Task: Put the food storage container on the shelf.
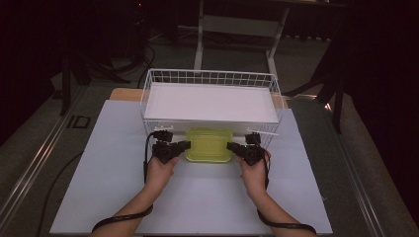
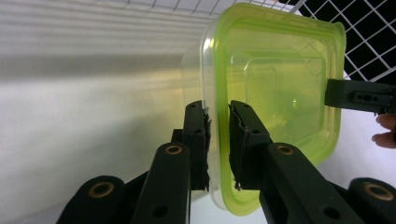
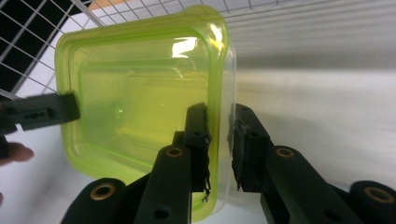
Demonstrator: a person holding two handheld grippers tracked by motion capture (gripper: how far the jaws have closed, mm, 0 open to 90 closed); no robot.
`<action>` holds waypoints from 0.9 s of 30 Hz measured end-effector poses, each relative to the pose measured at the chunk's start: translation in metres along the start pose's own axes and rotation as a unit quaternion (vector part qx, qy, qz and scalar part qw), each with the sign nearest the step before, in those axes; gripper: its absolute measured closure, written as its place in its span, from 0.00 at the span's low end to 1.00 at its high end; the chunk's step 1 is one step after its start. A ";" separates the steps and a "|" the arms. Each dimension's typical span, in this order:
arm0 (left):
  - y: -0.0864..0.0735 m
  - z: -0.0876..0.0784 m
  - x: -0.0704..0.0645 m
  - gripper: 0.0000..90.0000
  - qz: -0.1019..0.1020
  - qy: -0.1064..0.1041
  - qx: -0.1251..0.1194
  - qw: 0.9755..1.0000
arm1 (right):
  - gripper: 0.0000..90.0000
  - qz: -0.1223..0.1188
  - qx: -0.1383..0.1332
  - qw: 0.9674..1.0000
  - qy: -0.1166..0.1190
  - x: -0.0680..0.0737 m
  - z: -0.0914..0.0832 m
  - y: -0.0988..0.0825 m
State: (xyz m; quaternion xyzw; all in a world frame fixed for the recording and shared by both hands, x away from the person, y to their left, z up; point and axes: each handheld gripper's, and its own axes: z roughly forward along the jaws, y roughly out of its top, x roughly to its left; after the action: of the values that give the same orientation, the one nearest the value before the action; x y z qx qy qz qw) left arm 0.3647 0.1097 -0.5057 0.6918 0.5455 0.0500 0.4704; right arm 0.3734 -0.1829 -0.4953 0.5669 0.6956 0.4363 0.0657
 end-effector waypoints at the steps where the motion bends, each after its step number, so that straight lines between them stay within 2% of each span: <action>1: 0.000 0.001 0.001 0.87 -0.001 -0.004 -0.004 1.000 | 0.85 -0.002 -0.003 1.000 -0.003 0.000 0.000 -0.001; 3: -0.001 0.002 0.003 0.86 -0.001 -0.004 -0.013 1.000 | 0.85 -0.003 -0.006 1.000 -0.005 0.000 0.000 -0.001; 4: -0.001 0.003 0.003 0.85 -0.002 -0.004 -0.016 1.000 | 0.84 -0.013 -0.010 1.000 -0.012 0.001 0.001 -0.001; 11: -0.002 0.008 0.005 0.80 0.013 0.004 -0.032 0.999 | 0.82 -0.025 -0.025 0.999 -0.024 0.000 0.005 0.000; 14: -0.004 0.011 0.006 0.75 0.016 -0.001 -0.038 0.999 | 0.82 -0.024 -0.027 0.999 -0.022 -0.001 0.007 0.000; 15: -0.005 0.012 0.007 0.75 0.016 0.000 -0.048 0.999 | 0.81 -0.024 -0.031 0.999 -0.020 -0.002 0.008 0.000; 17: -0.005 0.014 0.008 0.72 0.012 0.001 -0.053 0.999 | 0.77 -0.034 -0.039 0.999 -0.019 -0.003 0.011 0.000; 20: -0.003 0.017 0.009 0.67 0.008 0.003 -0.054 0.998 | 0.74 -0.037 -0.044 0.998 -0.019 -0.005 0.014 0.001; 23: -0.002 0.019 0.008 0.63 0.011 0.004 -0.053 0.999 | 0.73 -0.049 -0.048 0.997 -0.034 -0.005 0.016 0.001; 27: -0.002 0.020 0.005 0.57 0.020 0.011 -0.059 0.998 | 0.67 -0.057 -0.050 0.996 -0.036 -0.004 0.017 0.001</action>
State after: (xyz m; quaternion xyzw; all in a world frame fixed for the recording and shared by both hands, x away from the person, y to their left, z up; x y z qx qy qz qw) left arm 0.3770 0.1021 -0.5203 0.6732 0.5327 0.0989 0.5032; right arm 0.3856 -0.1777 -0.5065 0.5377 0.7015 0.4451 0.1441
